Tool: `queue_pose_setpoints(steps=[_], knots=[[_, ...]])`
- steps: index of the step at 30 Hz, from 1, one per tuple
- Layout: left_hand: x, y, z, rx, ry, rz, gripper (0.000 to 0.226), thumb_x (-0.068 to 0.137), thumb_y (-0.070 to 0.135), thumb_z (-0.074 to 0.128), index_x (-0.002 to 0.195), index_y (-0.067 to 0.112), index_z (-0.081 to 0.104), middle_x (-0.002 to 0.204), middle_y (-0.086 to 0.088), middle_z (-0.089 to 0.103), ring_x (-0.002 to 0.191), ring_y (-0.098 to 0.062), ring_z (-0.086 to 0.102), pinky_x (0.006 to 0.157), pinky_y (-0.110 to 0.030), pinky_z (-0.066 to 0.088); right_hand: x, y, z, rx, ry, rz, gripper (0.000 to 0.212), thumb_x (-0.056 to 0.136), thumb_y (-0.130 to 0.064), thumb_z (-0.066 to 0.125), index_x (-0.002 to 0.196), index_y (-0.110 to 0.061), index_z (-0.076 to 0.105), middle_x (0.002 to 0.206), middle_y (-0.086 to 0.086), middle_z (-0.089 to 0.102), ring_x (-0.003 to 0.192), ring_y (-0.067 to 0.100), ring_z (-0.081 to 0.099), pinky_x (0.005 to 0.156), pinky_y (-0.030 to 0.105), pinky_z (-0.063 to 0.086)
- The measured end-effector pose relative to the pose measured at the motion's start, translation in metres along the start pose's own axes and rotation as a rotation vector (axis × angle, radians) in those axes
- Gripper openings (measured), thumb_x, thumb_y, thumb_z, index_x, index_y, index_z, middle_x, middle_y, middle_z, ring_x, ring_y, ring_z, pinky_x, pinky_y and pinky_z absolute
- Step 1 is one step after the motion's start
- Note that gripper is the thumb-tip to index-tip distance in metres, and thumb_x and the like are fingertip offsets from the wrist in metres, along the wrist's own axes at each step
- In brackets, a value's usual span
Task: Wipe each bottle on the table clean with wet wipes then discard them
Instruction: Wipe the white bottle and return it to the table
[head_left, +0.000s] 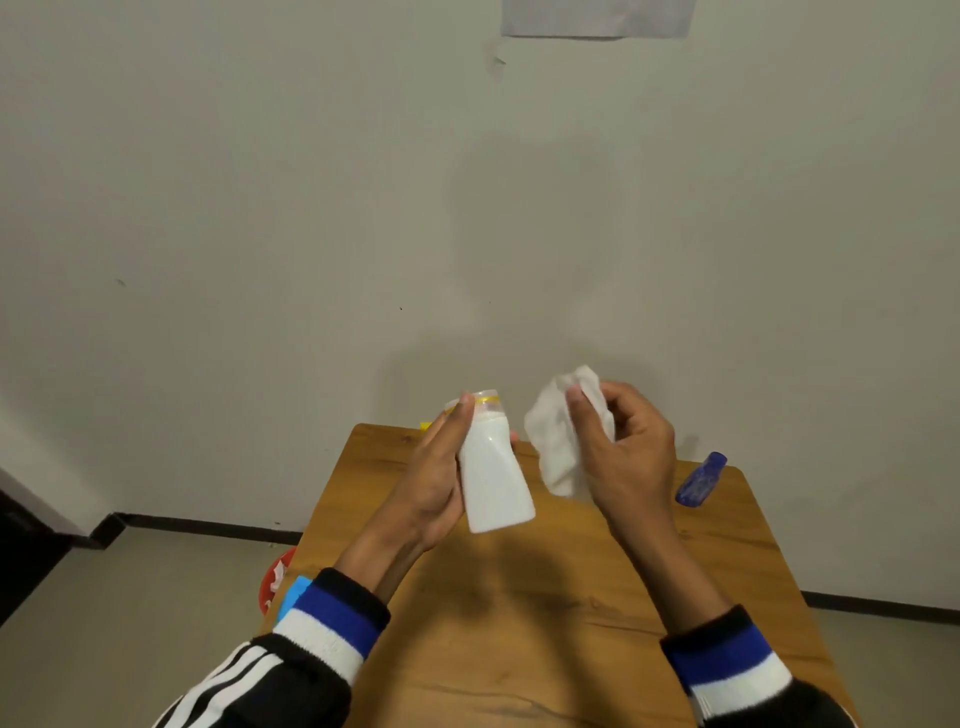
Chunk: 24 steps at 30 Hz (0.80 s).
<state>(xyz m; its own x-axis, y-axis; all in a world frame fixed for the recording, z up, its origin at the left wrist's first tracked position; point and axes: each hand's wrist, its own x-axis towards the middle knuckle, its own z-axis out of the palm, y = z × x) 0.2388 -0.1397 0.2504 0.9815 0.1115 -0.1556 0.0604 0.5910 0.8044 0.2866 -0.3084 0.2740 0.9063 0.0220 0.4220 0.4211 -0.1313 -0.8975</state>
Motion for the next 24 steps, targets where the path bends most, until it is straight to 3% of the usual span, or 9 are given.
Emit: queue_pose_setpoints(steps=[3,6,8,11,15,18,20,22,24], knots=[[0.000,-0.002,0.011,-0.128,-0.014,0.000,0.059,0.095,0.046,0.057,0.134,0.002,0.056,0.120,-0.022,0.067,0.110,-0.033,0.066,0.093,-0.045,0.055,-0.016,-0.016,0.022,-0.081,-0.156,-0.229,0.035,0.092,-0.016,0.062,0.127,-0.013,0.064,0.126,-0.003,0.066,0.118,0.006,0.060,0.095,0.027,0.052],[0.002,0.008,0.009,-0.111,-0.024,-0.027,0.061,0.094,0.048,0.057,0.130,-0.001,0.061,0.122,-0.019,0.067,0.114,-0.029,0.065,0.092,-0.040,0.057,-0.055,-0.009,0.040,-0.243,-0.381,-0.464,0.046,0.086,0.005,0.061,0.132,-0.003,0.061,0.143,0.009,0.054,0.142,0.020,0.039,0.118,0.038,0.032],[0.005,0.014,-0.001,-0.080,-0.005,-0.034,0.073,0.091,0.055,0.054,0.135,-0.003,0.057,0.132,-0.018,0.065,0.125,-0.026,0.061,0.091,-0.039,0.059,-0.076,0.004,0.035,-0.307,-0.428,-0.520,0.047,0.082,0.008,0.064,0.128,-0.004,0.064,0.141,0.006,0.057,0.143,0.019,0.038,0.118,0.037,0.031],[0.007,0.018,-0.020,-0.101,0.045,0.009,0.074,0.092,0.055,0.056,0.141,0.000,0.050,0.135,-0.018,0.064,0.125,-0.027,0.063,0.092,-0.052,0.058,-0.086,0.011,0.014,-0.248,-0.432,-0.404,0.039,0.080,0.006,0.067,0.113,-0.014,0.073,0.125,-0.008,0.066,0.127,0.008,0.055,0.104,0.024,0.047],[0.004,0.014,-0.028,-0.123,0.006,-0.041,0.057,0.090,0.058,0.062,0.120,0.010,0.072,0.134,-0.019,0.064,0.123,-0.030,0.063,0.103,-0.061,0.047,-0.046,-0.003,-0.002,-0.110,-0.204,-0.137,0.044,0.081,0.009,0.068,0.099,-0.031,0.073,0.107,-0.020,0.068,0.101,-0.004,0.064,0.078,0.006,0.049],[0.004,0.006,-0.014,-0.128,-0.072,-0.106,0.056,0.092,0.053,0.061,0.125,0.008,0.069,0.140,-0.024,0.057,0.127,-0.038,0.054,0.116,-0.065,0.029,-0.016,-0.021,0.007,-0.160,-0.157,-0.333,0.035,0.084,0.006,0.061,0.108,-0.014,0.073,0.116,-0.009,0.068,0.112,-0.002,0.062,0.091,0.013,0.050],[0.006,0.004,-0.003,-0.162,-0.111,-0.114,0.057,0.094,0.048,0.060,0.133,0.006,0.061,0.146,-0.025,0.050,0.135,-0.037,0.045,0.121,-0.056,0.027,-0.015,-0.029,0.022,-0.255,-0.279,-0.440,0.040,0.080,0.008,0.056,0.115,-0.004,0.071,0.127,0.006,0.066,0.125,0.012,0.058,0.104,0.027,0.047],[0.007,0.009,0.003,-0.156,-0.114,-0.095,0.056,0.096,0.048,0.055,0.130,0.004,0.060,0.138,-0.023,0.055,0.132,-0.033,0.050,0.118,-0.045,0.036,-0.027,-0.027,0.034,-0.399,-0.374,-0.523,0.044,0.080,0.012,0.057,0.122,0.001,0.066,0.133,0.016,0.061,0.133,0.022,0.049,0.112,0.037,0.041],[0.008,0.015,0.000,-0.119,-0.105,-0.095,0.065,0.096,0.053,0.049,0.129,-0.002,0.062,0.124,-0.018,0.064,0.115,-0.029,0.062,0.105,-0.041,0.049,-0.045,-0.016,0.034,-0.447,-0.390,-0.528,0.047,0.080,0.012,0.060,0.126,0.003,0.063,0.134,0.018,0.060,0.135,0.026,0.048,0.113,0.035,0.038]])
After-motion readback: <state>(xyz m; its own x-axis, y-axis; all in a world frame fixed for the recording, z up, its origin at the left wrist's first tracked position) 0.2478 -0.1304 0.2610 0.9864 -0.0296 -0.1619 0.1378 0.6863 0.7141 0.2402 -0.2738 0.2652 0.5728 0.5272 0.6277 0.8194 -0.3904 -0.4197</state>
